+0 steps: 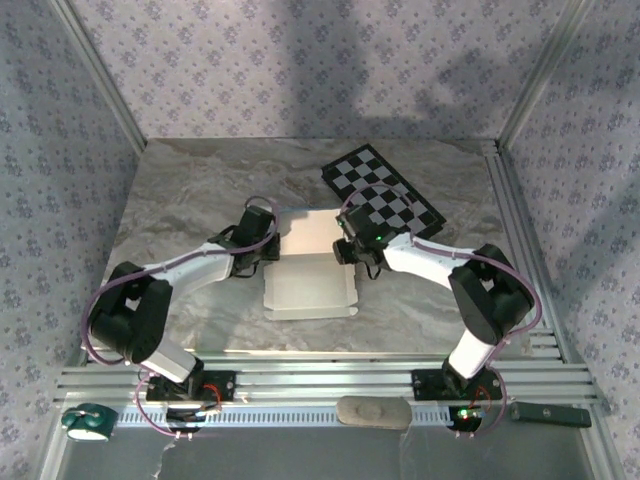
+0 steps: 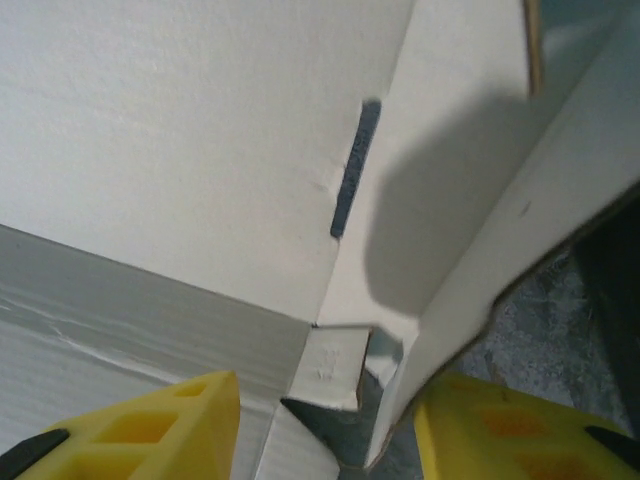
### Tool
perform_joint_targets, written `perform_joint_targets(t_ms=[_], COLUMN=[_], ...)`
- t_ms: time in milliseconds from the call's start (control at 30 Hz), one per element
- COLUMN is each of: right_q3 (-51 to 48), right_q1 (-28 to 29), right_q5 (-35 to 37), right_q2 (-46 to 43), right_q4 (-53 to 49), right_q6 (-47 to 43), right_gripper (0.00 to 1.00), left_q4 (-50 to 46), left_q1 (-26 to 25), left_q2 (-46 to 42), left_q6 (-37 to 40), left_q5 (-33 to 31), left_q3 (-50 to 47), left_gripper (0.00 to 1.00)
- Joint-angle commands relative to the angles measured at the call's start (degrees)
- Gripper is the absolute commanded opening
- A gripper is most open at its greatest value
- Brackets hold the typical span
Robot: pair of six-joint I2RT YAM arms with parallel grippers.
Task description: Fold the paper box
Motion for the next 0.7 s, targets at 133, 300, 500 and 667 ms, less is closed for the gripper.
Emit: perform_joint_targets(t_ms=[133,300,500,667], right_q3=[-3.9,-10.4,-21.6,-22.7], right_q1=[1.1,0.0,-6.8,-12.5], right_q5=[5.1,-1.6,-8.9,-10.4], right_q2=[-5.6,-15.0,-29.8,-25.3], right_q4=[0.9,8.4,17.3,18.1], right_q6=[2.3,-0.5,-2.3,-1.7], right_gripper=[0.54,0.61,0.62,0.60], left_q4=[14.0,24.9,31.5,36.8], left_q1=[-3.1,-4.5,-5.3,-5.5], left_q2=[-5.1,-7.2,-6.1,-6.0], left_q6=[3.9,5.2,9.5,12.7], left_q5=[-9.5,-12.8,-15.7,-17.0], left_q3=[-8.5,-15.7,-19.2,-21.7], left_gripper=[0.00,0.00,0.00,0.00])
